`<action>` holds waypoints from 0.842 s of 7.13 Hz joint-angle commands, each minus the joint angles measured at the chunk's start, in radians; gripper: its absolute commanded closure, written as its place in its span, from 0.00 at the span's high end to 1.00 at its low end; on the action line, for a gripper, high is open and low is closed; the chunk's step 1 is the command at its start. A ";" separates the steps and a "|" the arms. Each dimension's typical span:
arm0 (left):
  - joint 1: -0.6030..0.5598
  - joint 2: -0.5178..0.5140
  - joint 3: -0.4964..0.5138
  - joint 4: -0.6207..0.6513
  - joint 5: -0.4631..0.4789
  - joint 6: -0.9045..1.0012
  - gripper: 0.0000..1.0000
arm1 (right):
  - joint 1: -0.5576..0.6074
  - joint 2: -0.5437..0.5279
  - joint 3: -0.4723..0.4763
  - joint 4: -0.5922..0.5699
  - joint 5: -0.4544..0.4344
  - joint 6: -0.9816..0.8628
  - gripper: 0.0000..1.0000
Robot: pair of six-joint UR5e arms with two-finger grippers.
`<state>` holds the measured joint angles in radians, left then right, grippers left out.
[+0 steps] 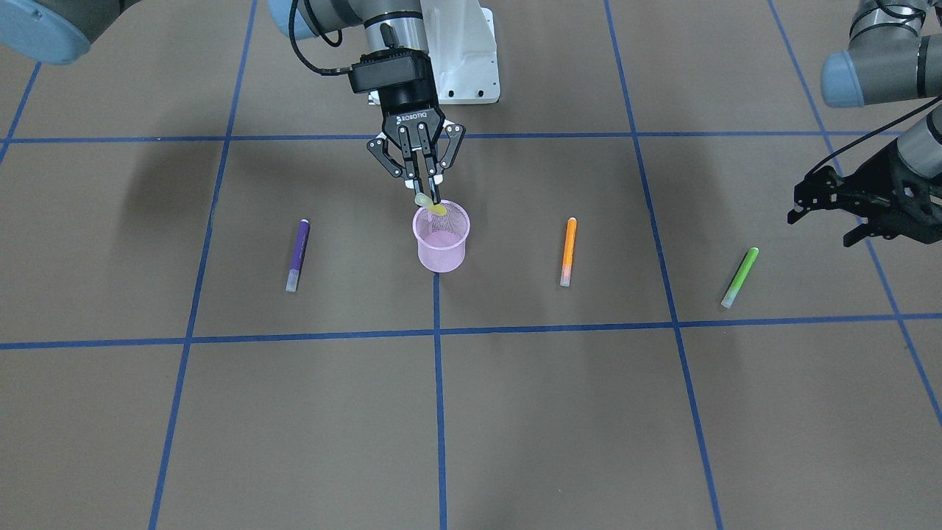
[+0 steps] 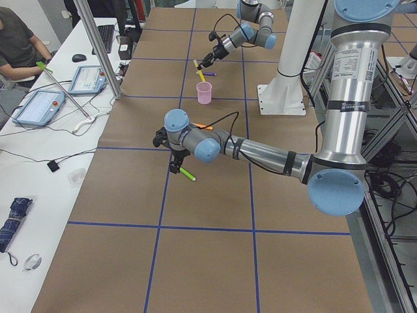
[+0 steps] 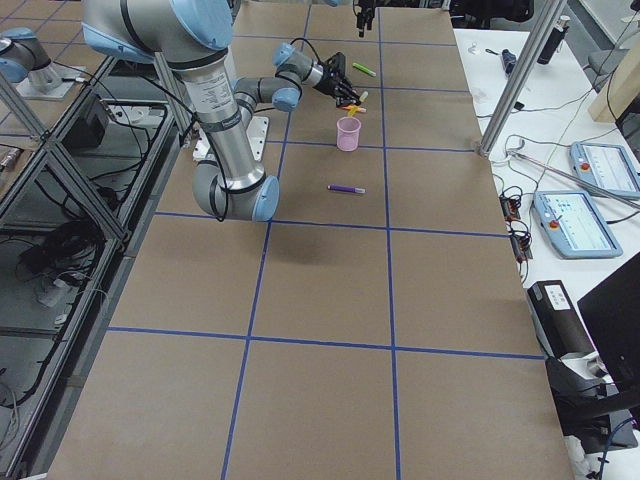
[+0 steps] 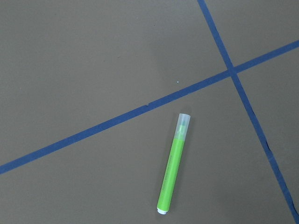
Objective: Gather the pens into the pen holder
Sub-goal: 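Drop the yellow marker into the cup while the left gripper reaches the green marker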
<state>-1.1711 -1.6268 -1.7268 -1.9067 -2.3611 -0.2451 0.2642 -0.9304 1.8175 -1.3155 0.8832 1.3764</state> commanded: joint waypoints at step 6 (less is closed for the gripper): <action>0.152 -0.071 0.056 0.009 0.105 0.010 0.99 | 0.013 -0.039 0.072 0.002 0.113 -0.010 0.58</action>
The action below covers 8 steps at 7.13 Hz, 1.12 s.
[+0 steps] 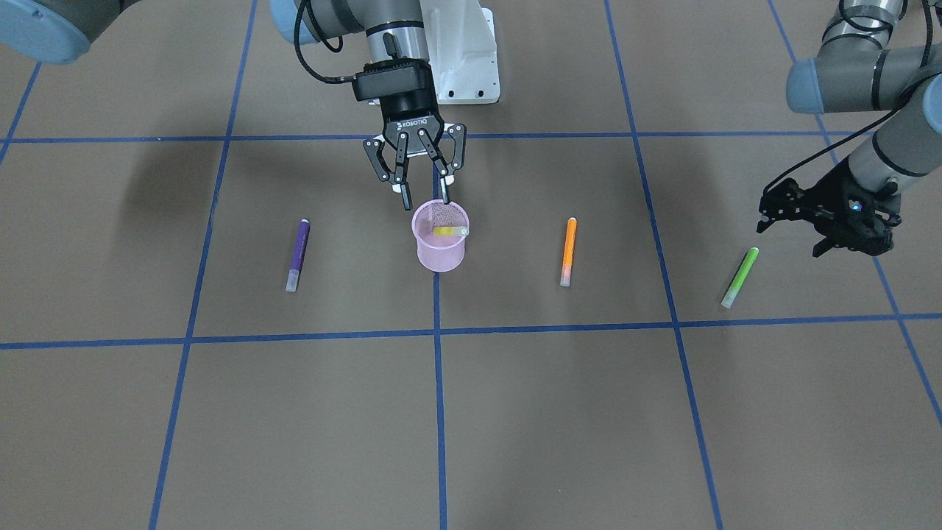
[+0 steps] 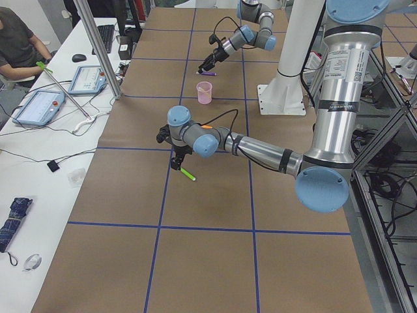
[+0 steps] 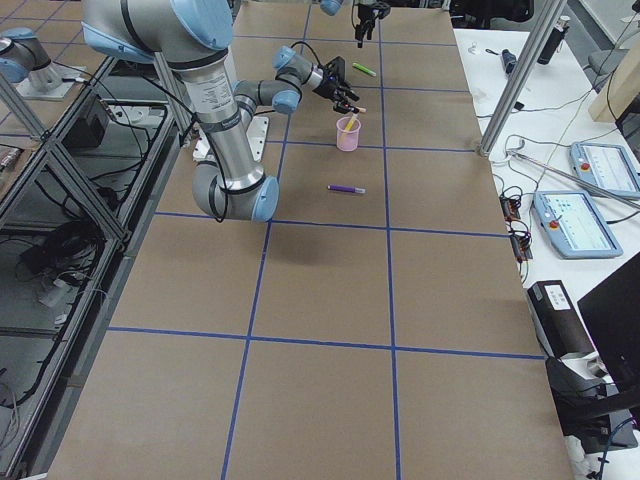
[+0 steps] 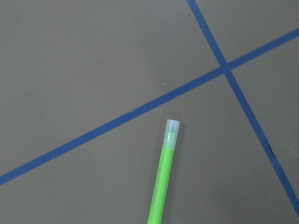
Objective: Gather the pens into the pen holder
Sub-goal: 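Drop the yellow marker into the cup while the left gripper reaches the green marker, then grasp the green marker with the left gripper while the right arm withdraws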
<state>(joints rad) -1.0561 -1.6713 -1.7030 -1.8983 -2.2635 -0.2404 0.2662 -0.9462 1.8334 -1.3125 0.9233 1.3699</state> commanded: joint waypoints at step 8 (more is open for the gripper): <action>0.111 -0.208 0.204 0.177 0.117 0.255 0.93 | 0.487 -0.374 0.193 -0.001 0.896 -0.280 0.52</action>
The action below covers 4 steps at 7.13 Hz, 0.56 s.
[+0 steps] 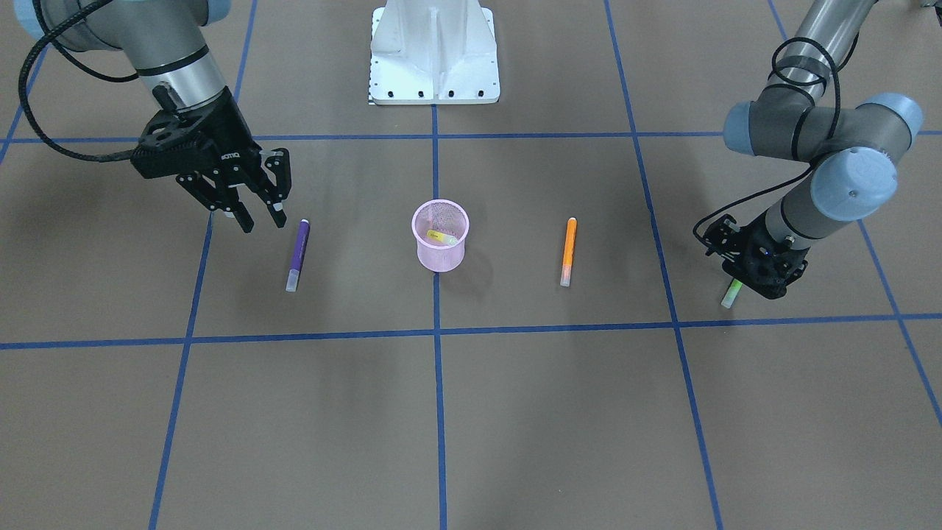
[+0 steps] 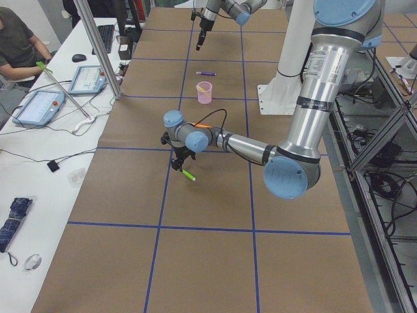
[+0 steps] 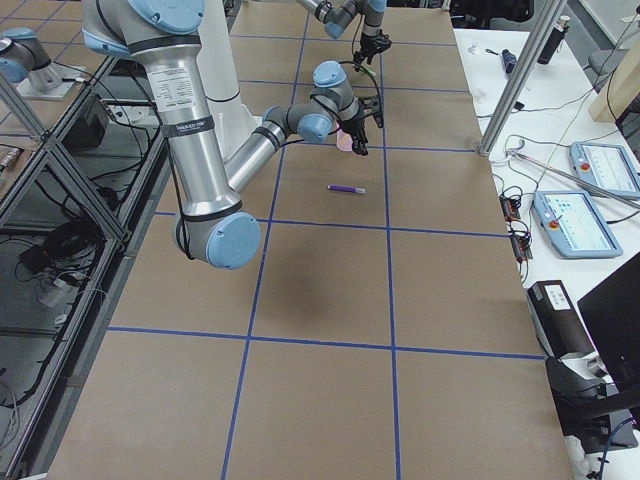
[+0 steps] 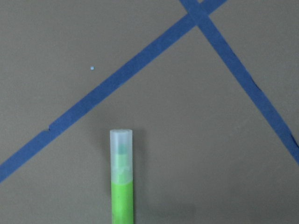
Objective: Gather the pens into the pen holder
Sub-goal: 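Grasp the green marker with the left gripper while the right arm withdraws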
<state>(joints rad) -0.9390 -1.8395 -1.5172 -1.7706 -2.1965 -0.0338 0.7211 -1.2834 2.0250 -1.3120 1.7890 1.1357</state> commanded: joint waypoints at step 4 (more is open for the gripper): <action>-0.007 -0.064 0.066 0.049 0.051 0.061 0.66 | 0.240 -0.151 -0.008 -0.003 0.317 -0.201 0.53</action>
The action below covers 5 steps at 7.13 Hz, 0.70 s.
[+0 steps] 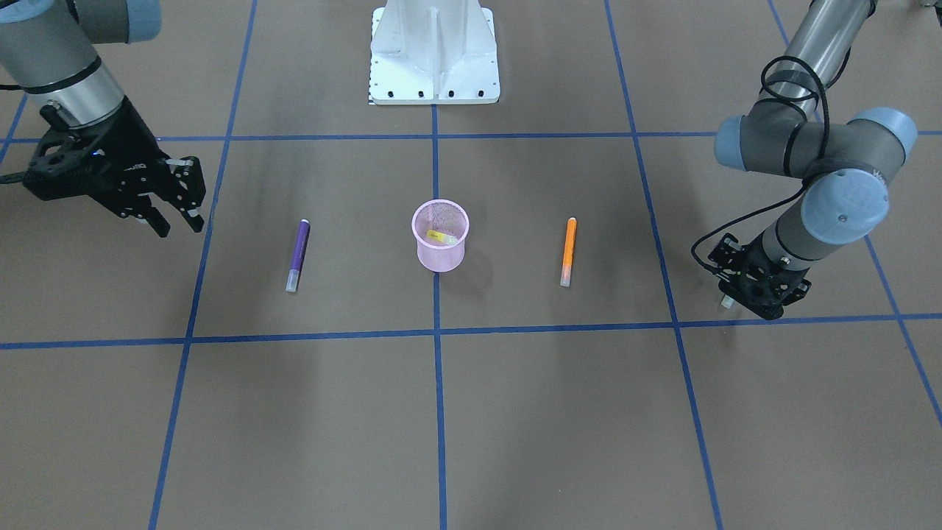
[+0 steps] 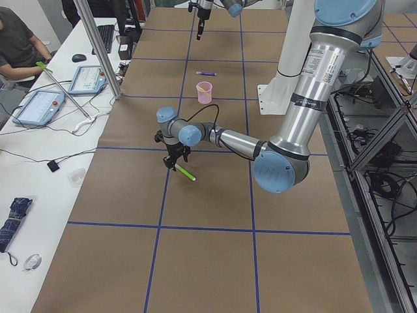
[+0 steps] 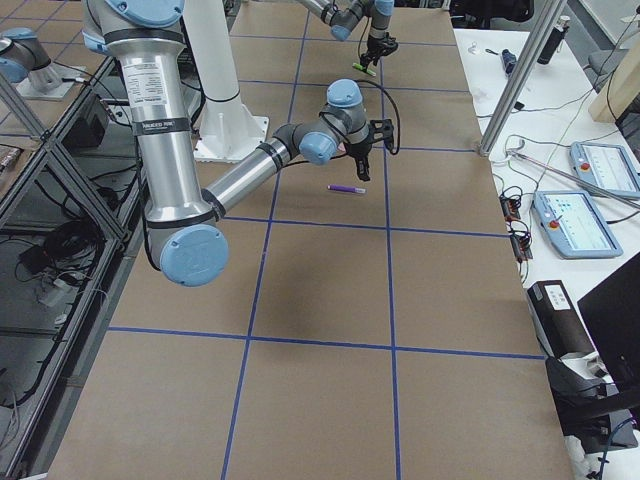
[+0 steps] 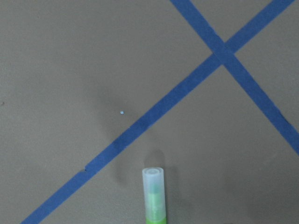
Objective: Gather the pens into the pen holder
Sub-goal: 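Grasp the green marker with the left gripper while the right arm withdraws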
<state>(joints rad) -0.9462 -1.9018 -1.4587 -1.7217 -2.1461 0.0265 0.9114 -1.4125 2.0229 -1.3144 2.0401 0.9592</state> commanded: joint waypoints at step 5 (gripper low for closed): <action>0.007 -0.002 0.023 0.001 0.000 -0.003 0.64 | 0.198 -0.045 -0.088 0.000 0.259 -0.143 0.99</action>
<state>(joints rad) -0.9419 -1.9037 -1.4381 -1.7207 -2.1461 0.0260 1.0995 -1.4545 1.9425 -1.3147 2.2920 0.8308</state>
